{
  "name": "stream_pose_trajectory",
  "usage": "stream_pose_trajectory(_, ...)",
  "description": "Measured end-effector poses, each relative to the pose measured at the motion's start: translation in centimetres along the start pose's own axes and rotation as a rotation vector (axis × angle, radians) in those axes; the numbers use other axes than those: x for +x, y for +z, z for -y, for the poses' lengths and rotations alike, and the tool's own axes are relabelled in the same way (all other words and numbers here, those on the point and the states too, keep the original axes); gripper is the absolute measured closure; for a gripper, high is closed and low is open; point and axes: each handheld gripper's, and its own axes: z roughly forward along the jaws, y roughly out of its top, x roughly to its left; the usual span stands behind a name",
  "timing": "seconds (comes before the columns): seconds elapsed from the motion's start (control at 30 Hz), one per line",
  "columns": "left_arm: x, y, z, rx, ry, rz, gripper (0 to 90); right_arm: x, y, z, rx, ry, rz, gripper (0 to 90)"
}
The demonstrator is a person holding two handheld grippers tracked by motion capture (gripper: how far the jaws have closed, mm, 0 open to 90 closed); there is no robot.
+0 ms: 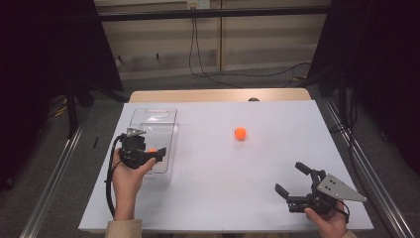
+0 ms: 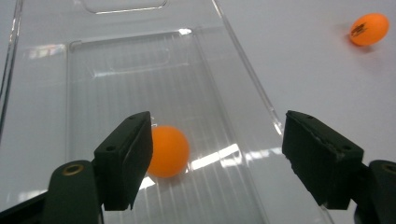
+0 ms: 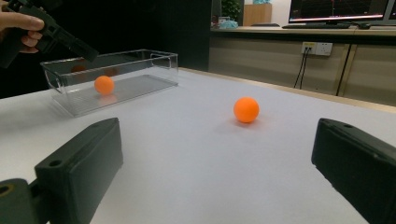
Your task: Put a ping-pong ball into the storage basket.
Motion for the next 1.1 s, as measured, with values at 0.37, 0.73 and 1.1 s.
stream_pose_trajectory(0.37,-1.3,-0.3,-0.5,-0.006,0.022,0.055,16.8,0.1,0.0,0.0,0.001,-0.001,-0.001,1.4)
stream_pose_trajectory(0.73,-2.8,-0.4,-1.0,-0.044,0.011,0.107,13.1,0.0,0.1,0.0,0.004,-0.003,0.0,1.4)
stream_pose_trajectory(1.1,-3.7,-0.4,-1.2,-0.048,0.038,0.156,11.8,0.1,0.1,0.0,0.004,-0.002,0.0,1.4)
